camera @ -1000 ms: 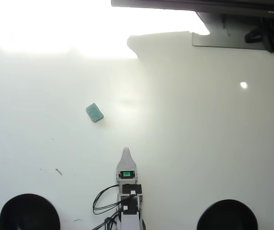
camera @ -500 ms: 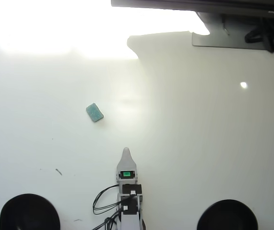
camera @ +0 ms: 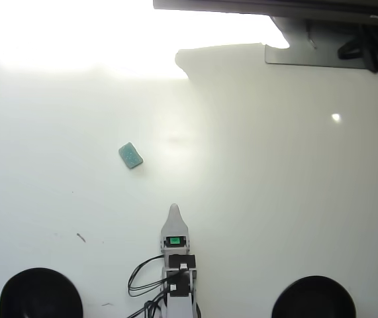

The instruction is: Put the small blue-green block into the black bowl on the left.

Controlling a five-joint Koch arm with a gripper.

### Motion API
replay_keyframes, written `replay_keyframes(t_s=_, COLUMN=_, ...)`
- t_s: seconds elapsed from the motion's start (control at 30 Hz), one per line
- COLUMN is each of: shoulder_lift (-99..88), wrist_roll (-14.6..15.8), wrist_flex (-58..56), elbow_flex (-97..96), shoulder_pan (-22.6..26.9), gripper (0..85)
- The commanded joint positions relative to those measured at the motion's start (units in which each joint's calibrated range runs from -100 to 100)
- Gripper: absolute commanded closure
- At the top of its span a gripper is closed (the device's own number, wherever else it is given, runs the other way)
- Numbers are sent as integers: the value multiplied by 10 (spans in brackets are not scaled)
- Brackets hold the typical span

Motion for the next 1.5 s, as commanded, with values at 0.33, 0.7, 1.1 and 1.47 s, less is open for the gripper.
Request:
replay_keyframes(t_s=0.33, shoulder_lift=-6, wrist_roll=1, wrist_flex=1, elbow_flex=-21, shoulder_pan=0, gripper=373)
replay_keyframes(t_s=0.7, shoulder_lift=-11, wrist_roll=-50, wrist_flex=14, elbow_flex=-21, shoulder_pan=22, gripper=390)
replay_keyframes(t_s=1.1, shoulder_lift=-13, wrist_roll=-226, wrist_flex=-4, elbow_flex=96, shoulder_pan=17, gripper=390)
replay_keyframes(t_s=1.47, shoulder_lift=-4, wrist_roll=-358, wrist_flex=43, elbow_flex=131, shoulder_pan=112, gripper=394)
